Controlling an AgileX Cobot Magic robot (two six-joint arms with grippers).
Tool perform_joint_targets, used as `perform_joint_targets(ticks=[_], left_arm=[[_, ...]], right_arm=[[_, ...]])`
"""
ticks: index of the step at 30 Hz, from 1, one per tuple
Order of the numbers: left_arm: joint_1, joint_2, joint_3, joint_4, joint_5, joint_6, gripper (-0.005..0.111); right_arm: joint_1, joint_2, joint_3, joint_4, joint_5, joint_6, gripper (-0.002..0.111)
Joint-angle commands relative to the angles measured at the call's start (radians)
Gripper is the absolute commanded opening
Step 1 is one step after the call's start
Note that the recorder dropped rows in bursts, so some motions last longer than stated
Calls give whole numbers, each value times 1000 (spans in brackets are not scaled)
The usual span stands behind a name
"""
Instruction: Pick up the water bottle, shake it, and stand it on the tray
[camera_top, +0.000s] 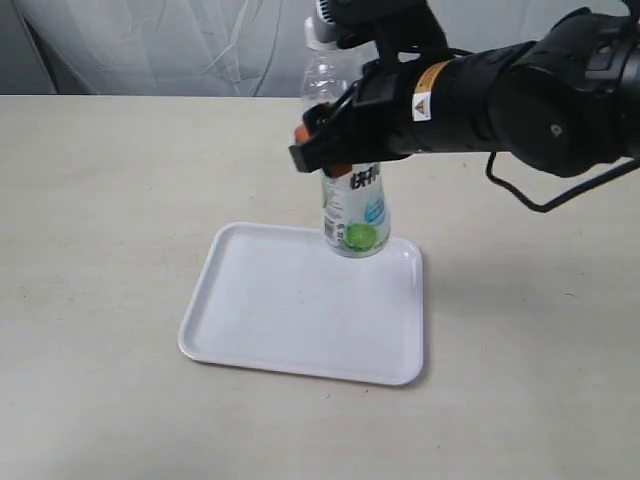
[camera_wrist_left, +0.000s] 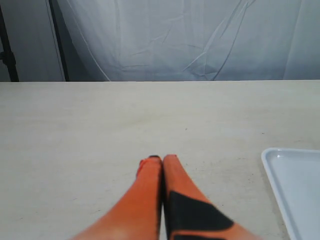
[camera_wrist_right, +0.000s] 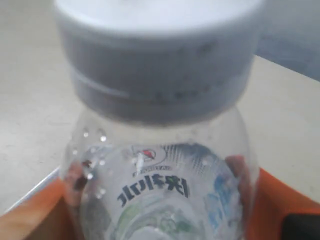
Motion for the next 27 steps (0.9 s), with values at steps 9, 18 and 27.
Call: perform_joint_targets(ticks=[9, 18, 27], left_arm=[[1, -4, 3, 0, -1, 0, 0], [1, -4, 3, 0, -1, 0, 0], [1, -4, 3, 0, -1, 0, 0]], right_arm=[[268, 42, -4, 45, -322, -7, -1], [132, 47, -4, 35, -151, -27, -1], [48, 47, 29, 83, -293, -23, -1]])
